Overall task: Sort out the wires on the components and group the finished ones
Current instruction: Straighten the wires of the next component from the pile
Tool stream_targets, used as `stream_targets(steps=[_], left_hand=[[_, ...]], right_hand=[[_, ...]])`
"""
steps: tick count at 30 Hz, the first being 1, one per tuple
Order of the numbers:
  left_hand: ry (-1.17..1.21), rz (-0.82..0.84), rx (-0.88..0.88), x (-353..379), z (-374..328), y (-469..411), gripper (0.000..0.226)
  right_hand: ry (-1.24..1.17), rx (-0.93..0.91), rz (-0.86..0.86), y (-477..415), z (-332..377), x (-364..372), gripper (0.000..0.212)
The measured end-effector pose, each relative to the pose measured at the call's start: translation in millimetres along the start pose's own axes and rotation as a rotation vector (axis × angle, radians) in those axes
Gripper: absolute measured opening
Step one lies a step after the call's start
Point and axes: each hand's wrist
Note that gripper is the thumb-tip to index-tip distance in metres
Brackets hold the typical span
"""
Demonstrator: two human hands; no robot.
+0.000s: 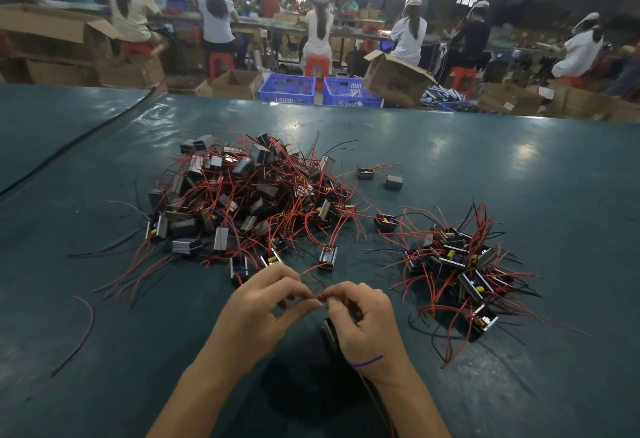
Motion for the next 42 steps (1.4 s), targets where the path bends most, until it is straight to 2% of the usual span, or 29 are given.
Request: stream_targets(steps=[6, 11, 13, 16, 19, 22, 26, 31, 35, 42], left_hand=[[0.162, -0.037, -0.064, 2.2, -6.3, -2.2, 0.011], [0.32, -0.062, -0.263, 4.2, -9.1, -1.8, 0.007], [0.294, -0.067, -0.216, 3.3, -10.1, -2.5, 0.006], [0.133, -0.022, -0.018, 2.2, -11.2, -2.2, 0.006], [0.084, -0.03, 0.023, 0.9, -10.9, -1.4, 0.009], [0.095, -0.027, 0.046, 1.4, -12.0, -1.9, 0.011], [0.083, 0.033, 0.021, 0.1, -9.0, -2.5, 0.012], [0.036, 0.065, 0.02, 2.4, -4.6, -0.2, 0.013], [-0.068, 0.054, 0.004, 2.6, -2.1, 1.9, 0.023], [0.22, 0.037, -0.125, 8.3, -11.5, -0.5, 0.007]], right_hand=[[0.028, -0.08, 0.011, -0.2, 2.1, -1.8, 0.024], [-0.017, -0.087, 0.047, -1.4, 2.1, -0.7, 0.024], [0.005, -0.105, 0.061, -1.3, 1.7, -0.5, 0.023], [-0.12, -0.043, 0.059, -1.0, 4.3, 1.4, 0.025], [-0.207, 0.015, 0.012, -2.0, 5.0, 3.0, 0.031], [-0.215, 0.047, -0.024, -2.2, 3.3, 4.0, 0.029], [-0.201, 0.081, -0.091, -2.2, 0.3, 3.0, 0.011], [-0.245, 0.108, -0.098, -1.4, 1.9, 2.3, 0.013], [-0.264, 0.125, -0.062, -2.0, 2.5, 1.4, 0.015], [-0.265, 0.12, -0.024, -2.0, 0.9, -2.6, 0.019]])
Point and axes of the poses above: each hand's wrist, its own y-axis away from the middle knuckle, its own x-axis out of the palm, z = x × y, and after that the axes turned 5 degrees about -x, right-handed
